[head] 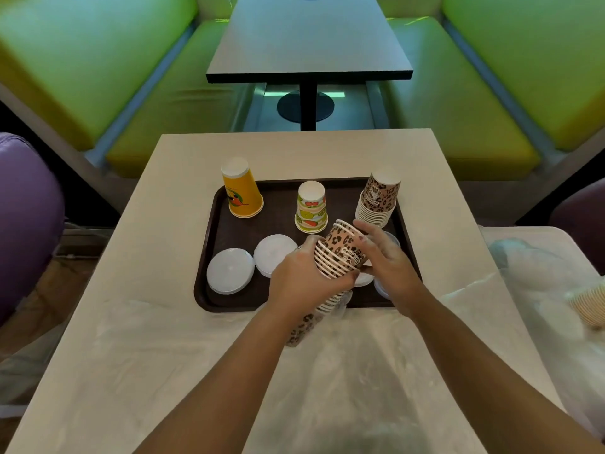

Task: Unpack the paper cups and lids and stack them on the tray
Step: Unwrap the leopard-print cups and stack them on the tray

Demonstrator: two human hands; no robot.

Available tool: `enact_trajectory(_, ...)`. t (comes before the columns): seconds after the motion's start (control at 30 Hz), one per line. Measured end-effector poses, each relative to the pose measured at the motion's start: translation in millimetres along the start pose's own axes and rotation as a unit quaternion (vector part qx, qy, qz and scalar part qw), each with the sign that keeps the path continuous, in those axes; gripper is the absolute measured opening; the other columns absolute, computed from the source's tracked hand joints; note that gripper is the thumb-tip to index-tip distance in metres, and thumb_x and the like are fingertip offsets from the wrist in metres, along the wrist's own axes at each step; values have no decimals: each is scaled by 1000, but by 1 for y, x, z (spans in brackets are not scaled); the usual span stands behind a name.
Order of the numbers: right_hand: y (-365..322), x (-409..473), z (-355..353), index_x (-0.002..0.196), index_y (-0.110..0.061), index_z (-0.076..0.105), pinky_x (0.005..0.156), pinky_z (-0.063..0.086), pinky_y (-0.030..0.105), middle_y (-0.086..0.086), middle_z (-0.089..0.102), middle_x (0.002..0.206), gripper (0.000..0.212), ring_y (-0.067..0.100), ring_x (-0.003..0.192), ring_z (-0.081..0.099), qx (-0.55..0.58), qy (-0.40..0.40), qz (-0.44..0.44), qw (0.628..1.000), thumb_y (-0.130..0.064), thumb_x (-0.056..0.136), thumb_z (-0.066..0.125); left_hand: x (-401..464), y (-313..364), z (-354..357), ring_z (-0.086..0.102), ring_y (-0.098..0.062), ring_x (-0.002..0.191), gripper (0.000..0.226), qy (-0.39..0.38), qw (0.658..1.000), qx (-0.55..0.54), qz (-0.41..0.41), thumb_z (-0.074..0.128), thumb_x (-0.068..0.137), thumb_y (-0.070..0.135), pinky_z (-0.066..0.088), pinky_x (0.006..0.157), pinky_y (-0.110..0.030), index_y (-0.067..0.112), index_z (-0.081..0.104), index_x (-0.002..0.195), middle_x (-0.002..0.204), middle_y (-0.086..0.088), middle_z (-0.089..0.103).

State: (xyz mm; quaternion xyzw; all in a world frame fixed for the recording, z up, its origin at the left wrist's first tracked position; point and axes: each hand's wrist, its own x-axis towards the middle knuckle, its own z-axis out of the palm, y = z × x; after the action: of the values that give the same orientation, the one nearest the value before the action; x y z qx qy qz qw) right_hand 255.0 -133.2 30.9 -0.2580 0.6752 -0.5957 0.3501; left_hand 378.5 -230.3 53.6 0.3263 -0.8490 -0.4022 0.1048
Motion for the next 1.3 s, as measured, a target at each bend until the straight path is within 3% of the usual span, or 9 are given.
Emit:
enact_trajectory(0.07,-5,0,-6,139,-29,39,93,49,24,-5,57,122,42,6,111,58,-82,-28,-95,992,-24,98,47,4,0,-3,60,-4,91,60,-13,1000,-14,2,74,71,51,53,79,-27,29,49,120,102,11,64)
enact_trajectory(0.17,-10,3,-21,143,-31,35,102,35,12,-10,34,146,51,0,131,37,-275,-73,-260,923,-15,95,46,9,0,-6,60,-4,93,61,-28,999,-27,-3,75,71,50,53,79,-25,30,47,122,103,12,63)
enact_trajectory(0.33,-12,24,-35,144,-34,25,100,37,35,-4,19,152,95,20,135,28,-530,-69,-354,767,-7,70,78,18,3,-11,58,-5,95,60,-35,999,-31,-15,75,72,47,52,82,-27,30,46,122,102,13,60)
enact_trajectory(0.53,-9,51,-31,130,-15,47,97,38,32,6,37,131,76,25,116,42,-527,11,-447,722,-18,63,83,30,7,-5,59,-5,90,54,-30,999,-32,-27,76,72,47,53,80,-28,28,48,115,99,12,62)
enact_trajectory(0.6,-9,60,-35,128,-13,50,97,42,38,6,36,129,73,26,116,40,-516,35,-432,739,-24,63,82,33,5,-8,58,-3,88,53,-17,998,-42,-34,76,71,48,51,76,-23,29,49,113,94,16,60)
enact_trajectory(0.7,-10,77,-45,126,-15,46,96,38,32,9,35,130,73,27,116,36,-432,130,-350,821,-31,62,78,37,4,-12,55,2,80,48,-9,999,-20,-39,74,71,51,41,64,-10,31,48,107,87,19,58)
enact_trajectory(0.9,-7,108,-61,131,-3,42,102,32,31,15,46,130,82,25,123,38,-301,251,-172,904,-46,70,76,40,1,-11,55,1,80,50,-11,999,-17,-45,73,73,52,43,65,-9,30,48,110,90,18,56)
enact_trajectory(1.1,15,128,-66,126,-10,47,98,44,45,9,53,126,74,26,118,49,-251,221,-76,939,-37,68,82,40,-2,-9,53,3,79,52,-9,999,-15,-47,73,73,51,43,64,-8,29,47,112,86,23,50)
enact_trajectory(1.3,26,134,-65,126,-9,47,97,44,39,12,52,125,69,27,119,49,-278,194,-53,939,-29,70,82,43,-3,-7,53,-3,90,59,1,999,-7,-50,72,73,52,41,63,-8,26,47,120,98,15,53)
